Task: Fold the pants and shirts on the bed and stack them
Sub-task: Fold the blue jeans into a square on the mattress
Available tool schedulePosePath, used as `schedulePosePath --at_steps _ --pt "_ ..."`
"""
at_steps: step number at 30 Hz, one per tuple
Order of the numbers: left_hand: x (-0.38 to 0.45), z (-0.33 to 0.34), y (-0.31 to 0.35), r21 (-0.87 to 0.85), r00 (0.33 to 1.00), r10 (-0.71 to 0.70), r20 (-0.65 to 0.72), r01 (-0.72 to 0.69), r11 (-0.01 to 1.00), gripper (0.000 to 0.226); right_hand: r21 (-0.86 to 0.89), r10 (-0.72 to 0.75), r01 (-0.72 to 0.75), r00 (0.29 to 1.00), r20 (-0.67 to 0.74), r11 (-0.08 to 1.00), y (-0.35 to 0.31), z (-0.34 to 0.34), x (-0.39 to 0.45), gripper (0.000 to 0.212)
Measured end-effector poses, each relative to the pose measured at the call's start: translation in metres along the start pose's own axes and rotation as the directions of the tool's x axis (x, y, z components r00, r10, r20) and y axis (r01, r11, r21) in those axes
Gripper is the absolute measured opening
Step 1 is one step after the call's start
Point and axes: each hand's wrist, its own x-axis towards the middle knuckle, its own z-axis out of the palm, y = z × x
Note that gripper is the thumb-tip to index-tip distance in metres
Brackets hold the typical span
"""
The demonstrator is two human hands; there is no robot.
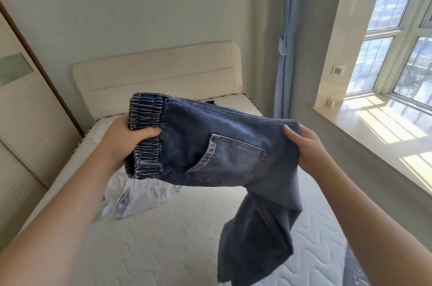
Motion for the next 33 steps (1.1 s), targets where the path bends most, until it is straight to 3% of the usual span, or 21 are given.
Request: schedulePosePath --at_steps 6,9,12,15,18,23,28,33 --pt "-0.008 -0.008 0.017 -0.242 1.000 0.002 -0.010 -0.004 0.970 0.019 -0.204 -0.301 0.299 0.953 0.021 0.932 -0.123 0.026 0.002 0.016" --pt "-0.017 -0.008 0.013 -0.309 1.000 -0.004 0.012 0.007 0.951 0.018 -0.274 -0.346 0.352 0.936 0.074 0.895 -0.155 0.031 -0.005 0.011" --pt "-0.031 -0.003 -0.005 -0.344 0.998 -0.051 0.043 0.063 0.937 0.018 -0.342 -0.337 0.353 0.935 0.106 0.871 -0.159 0.035 -0.011 0.022" --pt "-0.052 0.003 -0.039 -0.358 0.984 -0.152 0.095 0.177 0.917 0.015 -0.417 -0.248 0.277 0.961 0.123 0.866 -0.129 0.031 -0.012 0.029" --pt "-0.079 0.011 -0.095 -0.368 0.953 -0.276 0.121 0.302 0.879 0.025 -0.506 -0.058 0.118 0.989 0.133 0.854 -0.069 0.019 -0.014 0.027" --pt "-0.146 0.024 -0.194 -0.239 0.871 -0.465 0.161 0.491 0.837 0.052 -0.671 0.241 -0.143 0.969 0.056 0.727 0.057 -0.007 -0.036 0.016" --pt "-0.209 0.027 -0.264 -0.200 0.807 -0.582 0.101 0.590 0.783 0.060 -0.444 0.478 -0.457 0.876 -0.073 0.771 0.149 -0.017 -0.069 0.020" --pt "-0.249 0.018 -0.299 -0.247 0.751 -0.659 0.035 0.645 0.723 0.040 -0.486 0.541 -0.501 0.838 -0.067 0.716 0.201 0.000 -0.084 0.025"
